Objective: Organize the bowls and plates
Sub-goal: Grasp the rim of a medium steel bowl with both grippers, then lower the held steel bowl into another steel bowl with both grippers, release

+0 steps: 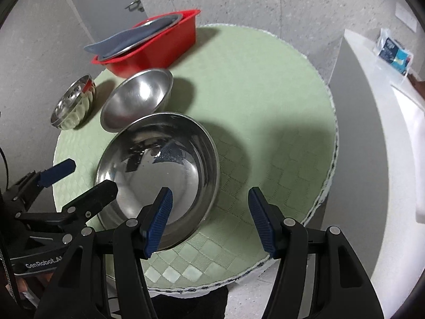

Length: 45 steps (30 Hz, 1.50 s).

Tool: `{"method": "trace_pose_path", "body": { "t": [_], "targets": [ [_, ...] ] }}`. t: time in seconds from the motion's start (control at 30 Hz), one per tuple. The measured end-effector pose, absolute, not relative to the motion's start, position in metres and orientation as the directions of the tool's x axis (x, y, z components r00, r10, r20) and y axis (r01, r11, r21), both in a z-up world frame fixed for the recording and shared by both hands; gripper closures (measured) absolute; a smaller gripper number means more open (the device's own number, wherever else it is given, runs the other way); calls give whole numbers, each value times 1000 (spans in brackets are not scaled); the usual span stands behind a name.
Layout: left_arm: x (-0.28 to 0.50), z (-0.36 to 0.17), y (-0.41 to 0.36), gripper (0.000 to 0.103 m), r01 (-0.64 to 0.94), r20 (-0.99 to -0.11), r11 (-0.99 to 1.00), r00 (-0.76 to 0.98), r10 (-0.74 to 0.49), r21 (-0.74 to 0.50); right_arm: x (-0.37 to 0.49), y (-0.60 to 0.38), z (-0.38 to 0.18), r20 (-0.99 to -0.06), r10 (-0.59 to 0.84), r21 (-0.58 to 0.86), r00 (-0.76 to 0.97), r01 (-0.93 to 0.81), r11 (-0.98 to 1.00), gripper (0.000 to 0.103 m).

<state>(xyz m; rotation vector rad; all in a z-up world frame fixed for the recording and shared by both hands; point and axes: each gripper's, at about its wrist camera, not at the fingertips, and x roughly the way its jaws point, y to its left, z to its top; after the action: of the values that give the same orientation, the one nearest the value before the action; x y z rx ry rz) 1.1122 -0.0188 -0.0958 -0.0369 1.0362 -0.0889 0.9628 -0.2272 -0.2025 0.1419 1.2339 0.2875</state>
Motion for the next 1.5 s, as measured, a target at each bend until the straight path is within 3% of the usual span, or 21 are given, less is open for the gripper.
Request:
{"method": "trace_pose_path", "body": {
  "t": [0.17,0.2,0.27,0.33,0.4,0.87,1.5],
  "targets": [
    [1119,-106,-27,41,51,-875,994,473,-105,-92,967,-227,-212,-905,324,288,275,-165,943,44],
    [1122,-107,-28,49,54,-877,994,468,-107,-93,968,-227,-214,-903,335,297,268,-171,939,46],
    [1126,-110,-29,61,64,-880,992,459,-122,-105,969,-225,-217,-902,349,308,253,-188,933,58],
    [1129,-114,-34,80,82,-883,989,446,-144,-119,969,-224,-218,-900,362,318,243,-200,927,72],
    [1133,-114,-37,84,94,-882,989,449,-143,-113,969,-221,-220,-899,371,326,231,-212,921,80],
    [1120,-73,-3,85,129,-826,982,532,-187,-140,967,-199,-175,-879,359,295,314,-234,926,80],
    [1123,-35,200,85,109,-776,987,610,-161,-119,1028,-26,-135,-831,390,294,397,-282,913,80]
  ]
}}
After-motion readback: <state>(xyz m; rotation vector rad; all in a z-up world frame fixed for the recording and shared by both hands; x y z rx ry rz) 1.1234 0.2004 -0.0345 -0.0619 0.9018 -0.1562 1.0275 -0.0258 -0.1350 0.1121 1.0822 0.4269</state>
